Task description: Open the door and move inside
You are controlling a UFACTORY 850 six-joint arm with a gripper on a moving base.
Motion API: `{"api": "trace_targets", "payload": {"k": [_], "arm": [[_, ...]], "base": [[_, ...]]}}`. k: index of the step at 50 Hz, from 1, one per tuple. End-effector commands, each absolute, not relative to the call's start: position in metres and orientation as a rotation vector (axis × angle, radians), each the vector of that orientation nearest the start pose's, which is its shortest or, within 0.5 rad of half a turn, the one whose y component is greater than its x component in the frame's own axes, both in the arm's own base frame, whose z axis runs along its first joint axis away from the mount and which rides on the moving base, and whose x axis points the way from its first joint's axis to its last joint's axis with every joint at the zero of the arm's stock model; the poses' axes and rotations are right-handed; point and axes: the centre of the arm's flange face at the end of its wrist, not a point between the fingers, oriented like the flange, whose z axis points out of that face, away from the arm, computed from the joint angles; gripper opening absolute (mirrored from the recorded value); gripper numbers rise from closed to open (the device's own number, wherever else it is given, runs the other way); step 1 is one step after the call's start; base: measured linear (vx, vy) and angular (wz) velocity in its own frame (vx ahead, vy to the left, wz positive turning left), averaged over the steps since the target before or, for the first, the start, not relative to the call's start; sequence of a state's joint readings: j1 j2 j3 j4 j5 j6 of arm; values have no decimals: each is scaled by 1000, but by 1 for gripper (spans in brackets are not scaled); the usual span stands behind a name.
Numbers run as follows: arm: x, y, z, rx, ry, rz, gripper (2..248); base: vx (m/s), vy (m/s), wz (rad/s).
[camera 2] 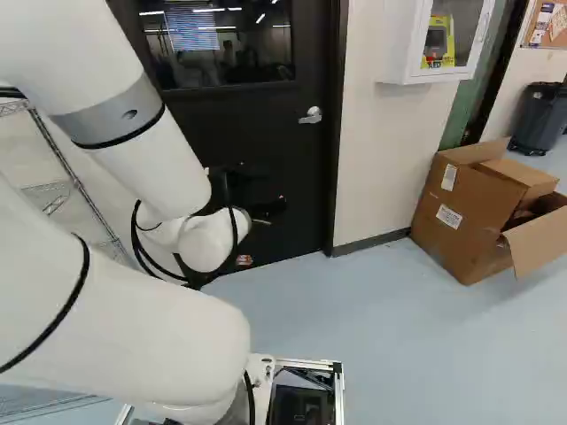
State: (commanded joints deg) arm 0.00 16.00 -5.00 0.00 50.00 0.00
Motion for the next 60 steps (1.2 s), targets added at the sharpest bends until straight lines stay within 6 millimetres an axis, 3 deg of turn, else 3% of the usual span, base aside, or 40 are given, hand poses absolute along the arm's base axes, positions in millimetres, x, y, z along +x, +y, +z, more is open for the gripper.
{"api": "trace_targets", "payload": {"k": [60], "arm": [[270,0,366,-2558,0,-1824,247]], "base": [[134,0,-16]]}}
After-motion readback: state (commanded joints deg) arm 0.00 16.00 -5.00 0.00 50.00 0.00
